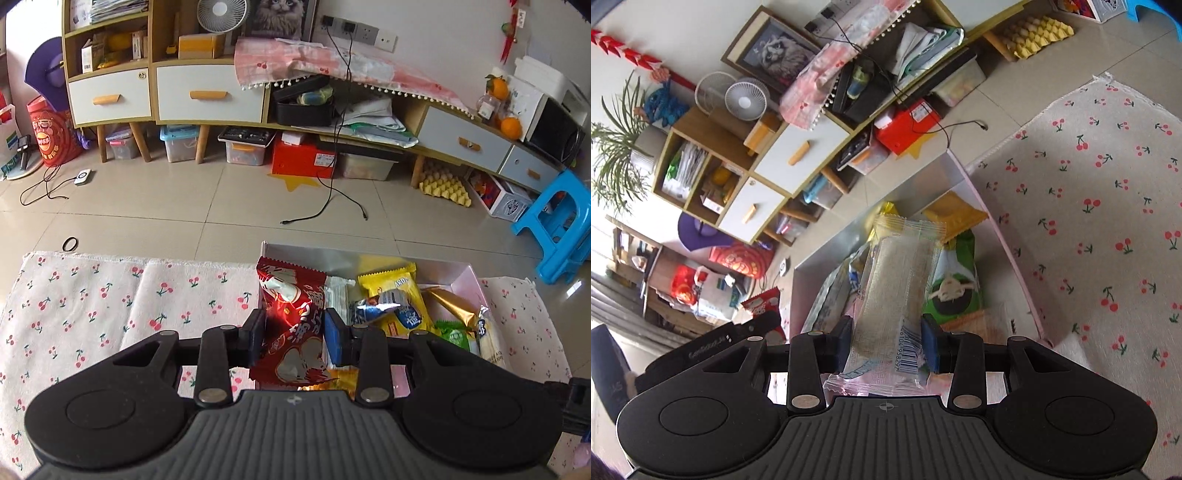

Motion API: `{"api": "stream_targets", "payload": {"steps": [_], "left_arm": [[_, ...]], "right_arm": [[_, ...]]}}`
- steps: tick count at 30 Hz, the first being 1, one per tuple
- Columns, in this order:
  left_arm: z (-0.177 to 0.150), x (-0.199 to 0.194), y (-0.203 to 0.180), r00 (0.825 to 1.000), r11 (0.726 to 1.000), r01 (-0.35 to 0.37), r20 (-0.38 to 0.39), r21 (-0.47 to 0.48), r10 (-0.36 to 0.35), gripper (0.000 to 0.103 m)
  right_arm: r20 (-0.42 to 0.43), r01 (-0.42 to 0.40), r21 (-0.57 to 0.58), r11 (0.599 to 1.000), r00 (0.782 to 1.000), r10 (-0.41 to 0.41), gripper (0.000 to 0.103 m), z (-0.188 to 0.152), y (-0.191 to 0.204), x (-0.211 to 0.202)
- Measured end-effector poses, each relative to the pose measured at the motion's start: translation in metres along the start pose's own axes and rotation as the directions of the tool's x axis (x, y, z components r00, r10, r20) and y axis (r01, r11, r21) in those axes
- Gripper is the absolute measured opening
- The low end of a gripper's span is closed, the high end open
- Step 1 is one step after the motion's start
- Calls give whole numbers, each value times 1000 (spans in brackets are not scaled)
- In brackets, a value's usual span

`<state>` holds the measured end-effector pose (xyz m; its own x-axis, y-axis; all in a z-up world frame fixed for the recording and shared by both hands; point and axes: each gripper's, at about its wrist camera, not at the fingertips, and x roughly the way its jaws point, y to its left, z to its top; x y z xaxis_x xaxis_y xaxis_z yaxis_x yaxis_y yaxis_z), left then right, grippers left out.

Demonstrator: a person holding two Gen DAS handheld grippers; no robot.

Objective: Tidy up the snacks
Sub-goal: 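Carry the red packet and rice-cake packet into the pink box and open both tools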

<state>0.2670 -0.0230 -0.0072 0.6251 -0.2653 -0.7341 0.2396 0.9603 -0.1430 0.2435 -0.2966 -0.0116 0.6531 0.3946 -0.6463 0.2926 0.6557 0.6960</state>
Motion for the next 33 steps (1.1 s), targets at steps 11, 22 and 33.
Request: {"api": "stream_targets", "payload": {"steps": [11, 22, 33], "left_arm": [[3, 7, -4, 999, 1000, 1, 44, 3, -1, 52], [-9, -22, -9, 998, 999, -21, 68, 47, 18, 81], [-35, -64, -6, 998, 999, -23, 53, 21, 22, 98]], "right_arm": [[28, -61, -1, 998, 998, 61, 52, 1, -1, 2], [63, -1, -37, 999, 998, 4, 73, -3, 4, -21], [91, 122, -96, 988, 989, -113, 81, -20, 7, -68]]}}
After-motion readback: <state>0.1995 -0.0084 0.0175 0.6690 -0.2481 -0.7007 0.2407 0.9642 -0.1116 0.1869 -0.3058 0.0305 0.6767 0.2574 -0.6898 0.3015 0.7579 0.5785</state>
